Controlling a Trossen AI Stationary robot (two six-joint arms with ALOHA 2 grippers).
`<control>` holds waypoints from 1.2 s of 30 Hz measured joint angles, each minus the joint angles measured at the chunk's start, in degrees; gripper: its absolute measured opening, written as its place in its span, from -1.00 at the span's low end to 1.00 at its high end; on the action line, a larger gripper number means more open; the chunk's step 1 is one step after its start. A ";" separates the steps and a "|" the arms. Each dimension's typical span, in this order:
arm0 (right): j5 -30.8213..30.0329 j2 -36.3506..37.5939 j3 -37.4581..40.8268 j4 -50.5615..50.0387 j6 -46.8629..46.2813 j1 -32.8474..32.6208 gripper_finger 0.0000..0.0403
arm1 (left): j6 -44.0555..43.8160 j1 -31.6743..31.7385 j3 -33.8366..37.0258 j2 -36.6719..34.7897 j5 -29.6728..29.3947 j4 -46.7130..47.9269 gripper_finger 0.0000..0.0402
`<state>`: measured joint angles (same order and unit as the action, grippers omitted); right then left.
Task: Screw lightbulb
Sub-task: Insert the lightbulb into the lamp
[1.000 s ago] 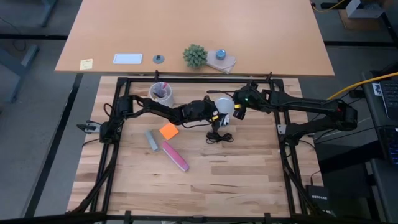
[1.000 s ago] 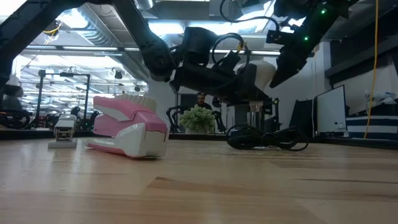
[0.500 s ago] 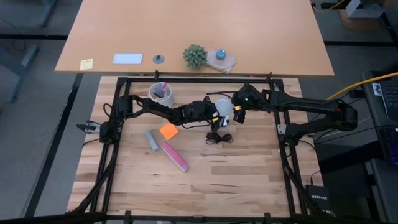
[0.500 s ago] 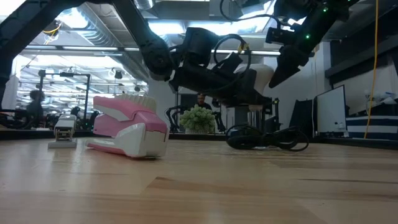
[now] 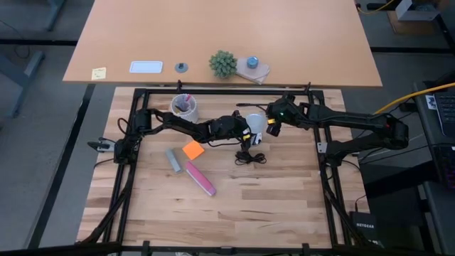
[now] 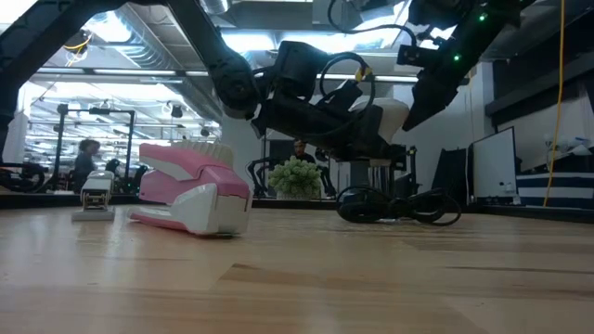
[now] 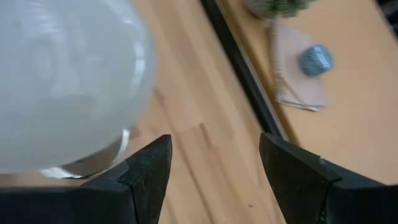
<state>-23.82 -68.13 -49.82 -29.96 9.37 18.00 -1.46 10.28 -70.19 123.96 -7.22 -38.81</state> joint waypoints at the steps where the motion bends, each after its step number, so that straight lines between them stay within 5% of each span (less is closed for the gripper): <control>1: -0.84 0.28 0.00 -0.06 0.00 0.04 0.23 | -0.02 0.00 0.00 0.00 0.00 -0.02 -0.24; 19: 2.65 12.91 0.00 -0.11 -0.05 0.02 0.19 | 0.00 0.00 0.07 0.00 -0.01 0.29 -0.24; 36: 6.50 13.87 -0.04 0.27 -0.21 0.02 -0.87 | -0.01 0.00 0.11 0.07 -0.02 0.29 -0.24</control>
<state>-17.32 -54.26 -49.87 -29.69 9.16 18.02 -1.47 10.28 -70.08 124.03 -7.25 -38.52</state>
